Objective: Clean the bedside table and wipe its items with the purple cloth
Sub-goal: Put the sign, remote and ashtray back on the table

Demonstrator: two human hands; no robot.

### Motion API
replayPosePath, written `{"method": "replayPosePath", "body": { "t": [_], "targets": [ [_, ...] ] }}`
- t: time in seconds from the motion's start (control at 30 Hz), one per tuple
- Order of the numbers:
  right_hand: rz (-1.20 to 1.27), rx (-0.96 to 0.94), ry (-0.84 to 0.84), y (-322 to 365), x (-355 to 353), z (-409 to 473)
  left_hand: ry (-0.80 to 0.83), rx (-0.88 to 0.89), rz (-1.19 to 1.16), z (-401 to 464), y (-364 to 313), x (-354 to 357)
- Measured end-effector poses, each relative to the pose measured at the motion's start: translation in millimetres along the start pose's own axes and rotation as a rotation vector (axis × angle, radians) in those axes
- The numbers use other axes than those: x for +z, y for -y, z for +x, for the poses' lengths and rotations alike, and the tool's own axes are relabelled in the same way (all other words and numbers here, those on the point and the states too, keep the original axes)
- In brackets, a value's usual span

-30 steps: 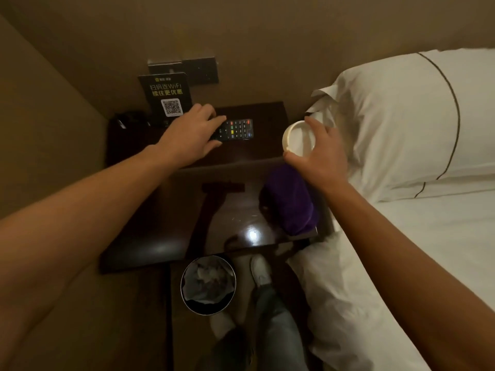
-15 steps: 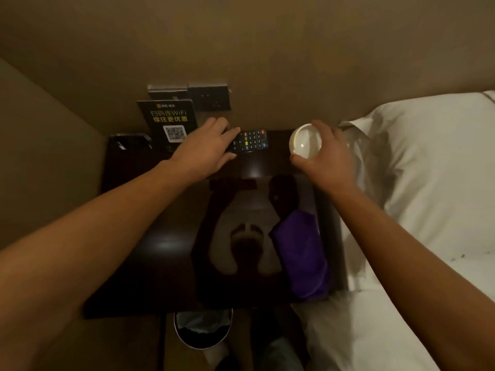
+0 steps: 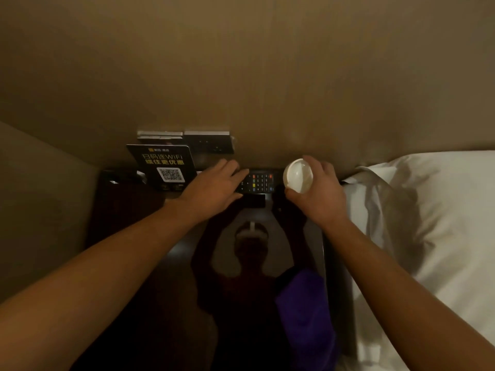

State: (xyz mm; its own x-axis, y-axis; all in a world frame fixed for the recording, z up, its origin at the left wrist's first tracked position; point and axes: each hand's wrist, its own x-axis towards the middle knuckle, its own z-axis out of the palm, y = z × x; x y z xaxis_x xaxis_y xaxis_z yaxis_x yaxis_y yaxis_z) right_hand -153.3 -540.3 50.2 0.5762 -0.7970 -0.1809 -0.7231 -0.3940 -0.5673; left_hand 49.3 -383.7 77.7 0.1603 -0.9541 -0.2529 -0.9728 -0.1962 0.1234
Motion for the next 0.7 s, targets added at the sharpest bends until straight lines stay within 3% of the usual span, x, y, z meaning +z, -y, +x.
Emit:
{"method": "replayPosePath", "body": {
  "t": [0.7],
  "targets": [
    [-0.204, -0.069, 0.018, -25, 42, 25, 0.026, 0.020, 0.029, 38, 4, 60]
  ]
}}
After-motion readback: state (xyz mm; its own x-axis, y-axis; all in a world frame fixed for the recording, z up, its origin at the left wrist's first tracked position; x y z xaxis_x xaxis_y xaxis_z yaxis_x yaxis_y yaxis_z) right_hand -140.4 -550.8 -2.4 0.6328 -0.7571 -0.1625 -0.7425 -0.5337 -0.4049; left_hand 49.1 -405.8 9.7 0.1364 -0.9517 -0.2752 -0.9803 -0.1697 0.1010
